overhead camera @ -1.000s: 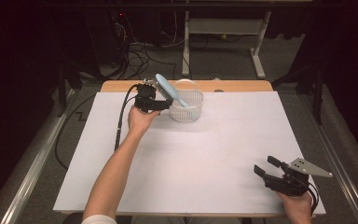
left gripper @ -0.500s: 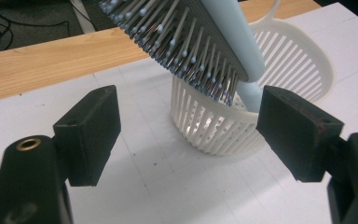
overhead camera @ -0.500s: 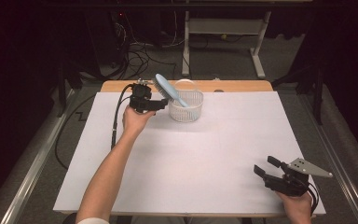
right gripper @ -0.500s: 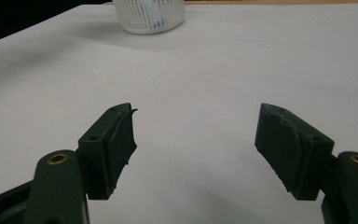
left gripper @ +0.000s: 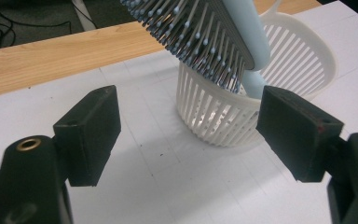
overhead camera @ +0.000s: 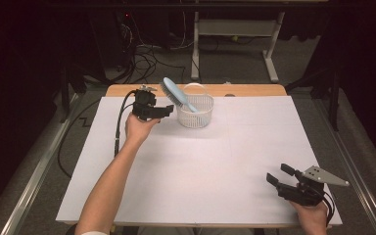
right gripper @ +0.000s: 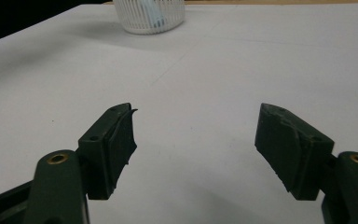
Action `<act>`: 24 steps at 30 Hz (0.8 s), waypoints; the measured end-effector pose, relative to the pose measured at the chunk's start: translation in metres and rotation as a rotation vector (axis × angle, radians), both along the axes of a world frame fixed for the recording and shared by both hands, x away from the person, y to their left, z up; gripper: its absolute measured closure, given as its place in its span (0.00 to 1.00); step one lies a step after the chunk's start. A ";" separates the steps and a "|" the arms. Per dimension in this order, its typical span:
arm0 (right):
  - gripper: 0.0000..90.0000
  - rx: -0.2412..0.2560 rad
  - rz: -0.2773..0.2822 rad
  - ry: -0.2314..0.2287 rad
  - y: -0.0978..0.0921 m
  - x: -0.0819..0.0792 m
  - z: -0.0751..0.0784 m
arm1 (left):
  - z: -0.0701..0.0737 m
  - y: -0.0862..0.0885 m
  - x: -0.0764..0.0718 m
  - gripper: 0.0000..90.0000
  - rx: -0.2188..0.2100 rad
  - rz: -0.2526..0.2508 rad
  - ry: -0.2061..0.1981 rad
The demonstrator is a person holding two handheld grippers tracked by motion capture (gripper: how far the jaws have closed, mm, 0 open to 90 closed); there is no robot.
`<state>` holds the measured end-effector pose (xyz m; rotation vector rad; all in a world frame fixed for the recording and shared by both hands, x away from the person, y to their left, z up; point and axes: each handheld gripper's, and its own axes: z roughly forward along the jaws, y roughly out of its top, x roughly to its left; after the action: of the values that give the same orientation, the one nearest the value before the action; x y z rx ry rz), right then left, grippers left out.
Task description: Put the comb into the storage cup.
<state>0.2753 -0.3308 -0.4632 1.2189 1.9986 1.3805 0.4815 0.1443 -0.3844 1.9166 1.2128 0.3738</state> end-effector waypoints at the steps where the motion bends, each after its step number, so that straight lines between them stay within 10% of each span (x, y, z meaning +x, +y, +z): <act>1: 0.32 0.000 0.000 0.000 0.000 0.000 0.000 | 0.000 0.001 0.000 0.23 -0.001 0.000 0.000; 24: 0.32 -0.004 0.003 -0.001 0.001 0.000 0.000 | 0.002 0.009 -0.013 0.23 0.011 -0.011 -0.024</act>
<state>0.2752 -0.3301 -0.4632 1.2143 2.0027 1.3778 0.4688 0.1533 -0.3819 1.9224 1.1859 0.3976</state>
